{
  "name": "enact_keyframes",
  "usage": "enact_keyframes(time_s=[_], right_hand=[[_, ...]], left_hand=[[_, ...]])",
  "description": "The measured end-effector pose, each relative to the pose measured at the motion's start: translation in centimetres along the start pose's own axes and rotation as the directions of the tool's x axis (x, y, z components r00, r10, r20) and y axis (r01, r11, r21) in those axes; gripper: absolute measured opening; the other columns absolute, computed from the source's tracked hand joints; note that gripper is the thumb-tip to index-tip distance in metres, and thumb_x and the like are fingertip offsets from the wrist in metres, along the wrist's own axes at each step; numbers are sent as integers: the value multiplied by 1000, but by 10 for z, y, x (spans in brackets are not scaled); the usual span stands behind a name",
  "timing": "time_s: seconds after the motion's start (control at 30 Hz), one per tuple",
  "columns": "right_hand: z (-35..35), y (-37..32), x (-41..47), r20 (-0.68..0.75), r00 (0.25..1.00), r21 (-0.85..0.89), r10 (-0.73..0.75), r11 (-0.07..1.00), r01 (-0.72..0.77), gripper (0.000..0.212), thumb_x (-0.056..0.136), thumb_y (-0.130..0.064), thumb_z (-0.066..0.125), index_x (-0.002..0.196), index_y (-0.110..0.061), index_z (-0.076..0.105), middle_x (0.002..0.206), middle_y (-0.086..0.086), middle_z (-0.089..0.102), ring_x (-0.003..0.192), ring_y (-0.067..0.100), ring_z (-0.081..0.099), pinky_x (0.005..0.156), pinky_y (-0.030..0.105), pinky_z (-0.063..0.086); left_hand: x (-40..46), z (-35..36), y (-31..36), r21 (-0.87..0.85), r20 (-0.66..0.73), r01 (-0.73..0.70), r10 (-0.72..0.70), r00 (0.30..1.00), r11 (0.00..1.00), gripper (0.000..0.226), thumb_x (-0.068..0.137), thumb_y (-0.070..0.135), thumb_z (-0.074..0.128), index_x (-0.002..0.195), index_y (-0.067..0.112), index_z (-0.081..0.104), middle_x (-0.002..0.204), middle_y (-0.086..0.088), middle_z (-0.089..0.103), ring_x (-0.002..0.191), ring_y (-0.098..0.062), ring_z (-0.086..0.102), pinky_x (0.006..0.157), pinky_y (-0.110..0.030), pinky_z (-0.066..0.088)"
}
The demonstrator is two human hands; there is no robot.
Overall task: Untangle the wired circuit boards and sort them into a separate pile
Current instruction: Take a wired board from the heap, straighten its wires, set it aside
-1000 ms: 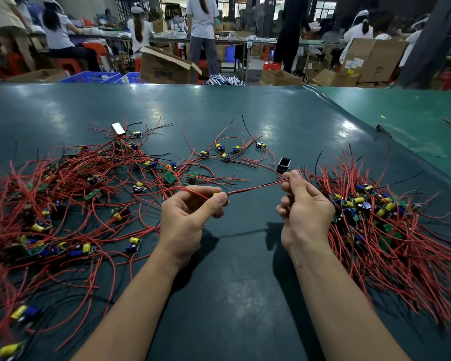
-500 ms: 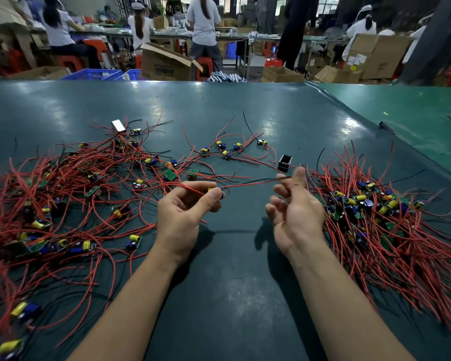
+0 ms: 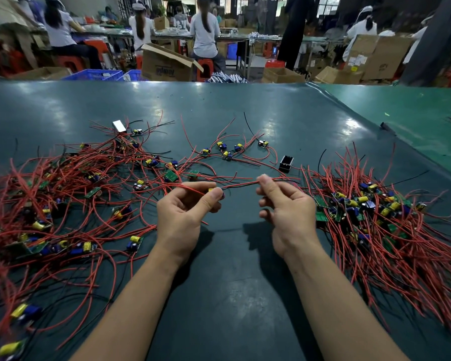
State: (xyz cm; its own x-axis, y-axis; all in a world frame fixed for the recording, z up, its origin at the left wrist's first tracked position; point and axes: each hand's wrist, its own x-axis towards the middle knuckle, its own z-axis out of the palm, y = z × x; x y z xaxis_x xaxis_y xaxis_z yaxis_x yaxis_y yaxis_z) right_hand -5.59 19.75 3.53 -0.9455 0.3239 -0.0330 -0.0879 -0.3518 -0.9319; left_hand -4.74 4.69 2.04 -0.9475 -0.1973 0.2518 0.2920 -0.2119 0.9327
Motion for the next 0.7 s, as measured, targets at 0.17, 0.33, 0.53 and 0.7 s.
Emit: enact_keyframes(time_s=[0.17,0.33,0.53,0.7], right_hand=[[-13,-6,9,-180,984,126,-9,991,32,17,91,-17,69,74,-14,70,61,-5,65,45,5,49,38,18,39],[-15,-1,11,-203,978,-12,-53,999,52,26,96,-22,63,73,-12,69,57,-5,61,41,8,49,36,19,37],[-13,-12,7,55,990,337,130,931,-141,57,95,-44,52,49,-14,66,47,0,47,40,13,40,39,18,31],[-11,-9,4,208,954,146,215,958,-247,55,93,-54,51,61,-12,69,51,-1,40,35,9,31,37,15,23]], left_hand=[[2,-3,-3,-24,-17,6,-6,1000,1000,19,74,16,75,90,8,71,77,-11,73,64,-18,64,67,-25,54],[3,-2,-9,-19,-35,10,-11,999,1000,10,86,5,67,93,12,67,77,-4,73,68,-15,66,68,-23,54],[9,-3,-3,-247,-71,131,-152,986,960,27,103,12,41,97,6,67,66,-1,64,58,-10,57,55,-19,47],[6,-1,3,-287,308,398,-310,900,871,40,93,30,46,102,-1,69,51,-1,39,45,-12,31,46,-23,30]])
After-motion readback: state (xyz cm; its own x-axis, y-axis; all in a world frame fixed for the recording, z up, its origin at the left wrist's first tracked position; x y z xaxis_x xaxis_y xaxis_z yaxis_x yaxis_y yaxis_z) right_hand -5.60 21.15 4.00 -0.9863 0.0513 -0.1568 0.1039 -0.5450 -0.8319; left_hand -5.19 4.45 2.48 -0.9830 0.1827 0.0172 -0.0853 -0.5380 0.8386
